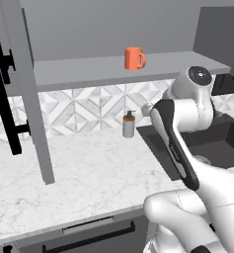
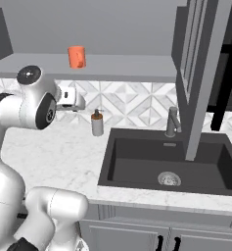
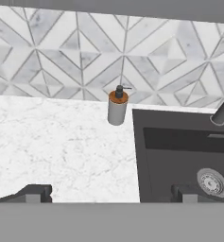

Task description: Gather all objects into one cabinet and sort the glasses and bowls to opposite sides.

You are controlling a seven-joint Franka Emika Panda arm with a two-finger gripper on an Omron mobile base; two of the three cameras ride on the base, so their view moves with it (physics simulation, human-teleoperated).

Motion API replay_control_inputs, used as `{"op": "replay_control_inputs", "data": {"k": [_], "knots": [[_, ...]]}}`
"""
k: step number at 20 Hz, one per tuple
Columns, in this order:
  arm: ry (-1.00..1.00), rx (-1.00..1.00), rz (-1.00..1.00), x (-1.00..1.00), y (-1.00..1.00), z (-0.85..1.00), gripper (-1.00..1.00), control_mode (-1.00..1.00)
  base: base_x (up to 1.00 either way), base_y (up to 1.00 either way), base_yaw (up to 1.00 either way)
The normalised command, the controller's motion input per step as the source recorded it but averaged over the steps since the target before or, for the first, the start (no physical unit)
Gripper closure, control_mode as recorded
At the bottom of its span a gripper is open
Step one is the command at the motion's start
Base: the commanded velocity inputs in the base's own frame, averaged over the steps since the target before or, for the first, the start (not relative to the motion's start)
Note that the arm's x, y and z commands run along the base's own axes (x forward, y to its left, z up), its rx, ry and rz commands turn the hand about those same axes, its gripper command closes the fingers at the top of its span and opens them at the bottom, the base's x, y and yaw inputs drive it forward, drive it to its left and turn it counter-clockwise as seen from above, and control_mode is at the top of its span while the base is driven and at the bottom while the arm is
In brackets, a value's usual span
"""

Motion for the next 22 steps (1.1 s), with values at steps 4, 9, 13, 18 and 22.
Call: {"op": "replay_control_inputs", "data": {"k": [4, 9, 13, 18, 22], "knots": [[-0.10, 0.00, 0.00, -0.16, 0.01, 0.00, -1.00, -1.00, 0.00, 0.00, 0.00], [0.02, 0.00, 0.00, 0.02, 0.01, 0.00, -1.00, -1.00, 0.00, 0.00, 0.00], [0.03, 0.00, 0.00, 0.00, 0.00, -0.07, -1.00, -1.00, 0.00, 0.00, 0.00], [0.00, 0.01, 0.00, 0.07, 0.00, 0.35, -1.00, -1.00, 0.00, 0.00, 0.00], [0.00, 0.02, 0.00, 0.26, 0.00, 0.96, -1.00, -1.00, 0.00, 0.00, 0.00]]}}
